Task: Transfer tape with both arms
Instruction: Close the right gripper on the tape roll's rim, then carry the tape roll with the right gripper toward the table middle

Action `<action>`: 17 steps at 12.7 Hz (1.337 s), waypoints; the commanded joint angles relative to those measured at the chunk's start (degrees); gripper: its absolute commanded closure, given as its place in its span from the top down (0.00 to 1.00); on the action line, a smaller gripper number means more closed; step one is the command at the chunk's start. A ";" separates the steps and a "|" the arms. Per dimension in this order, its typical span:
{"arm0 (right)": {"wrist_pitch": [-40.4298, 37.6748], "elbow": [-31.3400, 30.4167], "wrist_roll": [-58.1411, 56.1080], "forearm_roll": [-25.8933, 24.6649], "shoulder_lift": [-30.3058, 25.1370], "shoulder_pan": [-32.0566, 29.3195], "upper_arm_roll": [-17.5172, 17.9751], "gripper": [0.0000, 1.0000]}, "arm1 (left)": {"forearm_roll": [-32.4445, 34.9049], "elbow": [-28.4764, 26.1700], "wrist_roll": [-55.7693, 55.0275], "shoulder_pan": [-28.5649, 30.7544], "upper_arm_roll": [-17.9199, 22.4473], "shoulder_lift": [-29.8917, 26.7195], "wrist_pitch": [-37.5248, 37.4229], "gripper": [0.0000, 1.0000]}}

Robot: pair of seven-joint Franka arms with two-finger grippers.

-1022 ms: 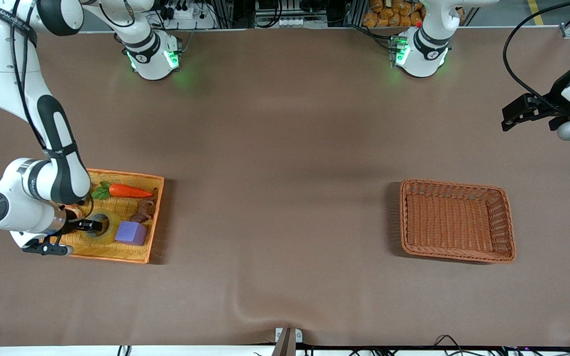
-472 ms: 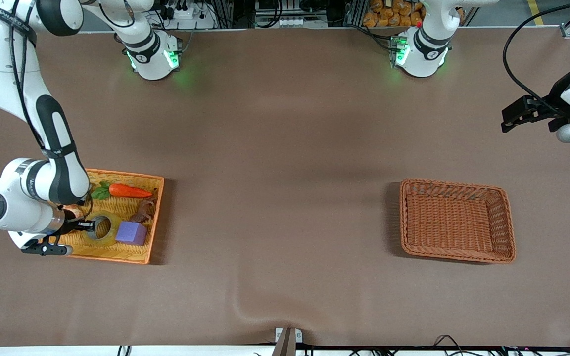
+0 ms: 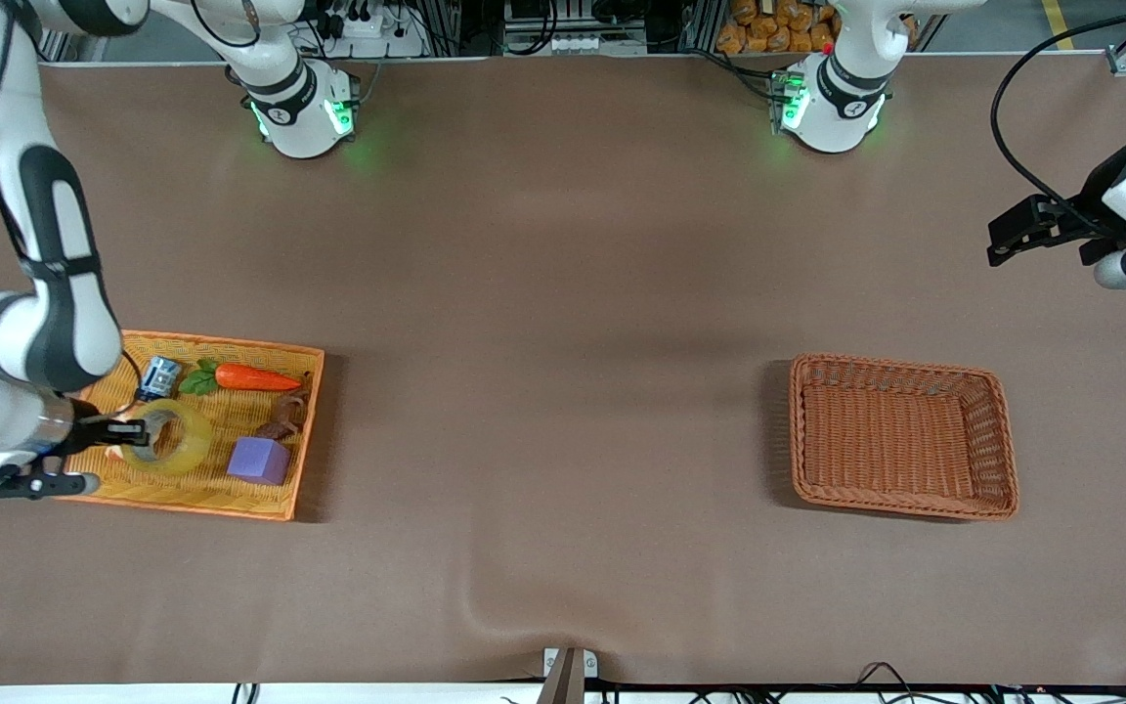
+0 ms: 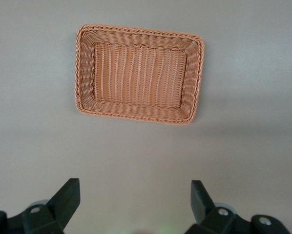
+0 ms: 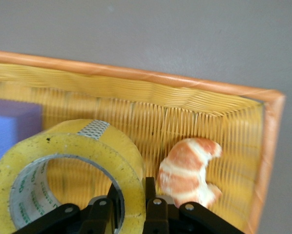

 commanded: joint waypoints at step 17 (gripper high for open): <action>6.82 6.30 62.37 8.74 8.75 48.60 0.87 0.00 | -0.29 -0.37 1.42 0.96 -0.03 3.26 5.09 1.00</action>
